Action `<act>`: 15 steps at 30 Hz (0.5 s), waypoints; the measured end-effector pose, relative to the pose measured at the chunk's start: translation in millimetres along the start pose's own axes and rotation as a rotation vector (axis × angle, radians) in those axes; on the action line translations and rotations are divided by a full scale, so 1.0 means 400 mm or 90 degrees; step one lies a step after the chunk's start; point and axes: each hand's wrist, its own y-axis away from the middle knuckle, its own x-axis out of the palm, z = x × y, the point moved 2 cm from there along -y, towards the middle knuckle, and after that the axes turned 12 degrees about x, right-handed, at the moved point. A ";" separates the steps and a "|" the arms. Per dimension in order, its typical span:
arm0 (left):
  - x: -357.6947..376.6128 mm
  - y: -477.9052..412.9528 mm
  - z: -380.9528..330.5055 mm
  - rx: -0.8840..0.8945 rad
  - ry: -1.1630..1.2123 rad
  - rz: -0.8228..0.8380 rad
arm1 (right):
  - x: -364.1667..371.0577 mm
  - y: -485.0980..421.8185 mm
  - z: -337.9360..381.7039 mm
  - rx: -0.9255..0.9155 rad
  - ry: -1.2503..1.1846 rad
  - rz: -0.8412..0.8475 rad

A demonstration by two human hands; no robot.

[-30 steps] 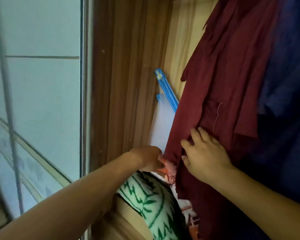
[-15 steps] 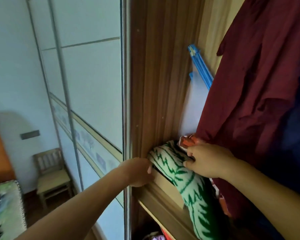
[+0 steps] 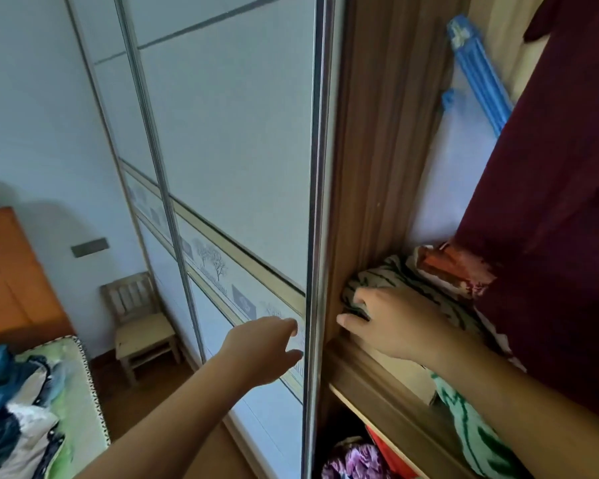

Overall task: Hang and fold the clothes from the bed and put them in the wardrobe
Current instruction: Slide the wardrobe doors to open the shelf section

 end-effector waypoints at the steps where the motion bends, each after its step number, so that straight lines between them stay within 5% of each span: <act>1: 0.004 -0.012 0.021 0.008 0.009 -0.005 | 0.011 -0.019 0.021 0.004 -0.016 -0.010; 15: 0.065 -0.168 0.144 0.275 0.118 0.122 | 0.116 -0.101 0.152 0.206 -0.119 -0.102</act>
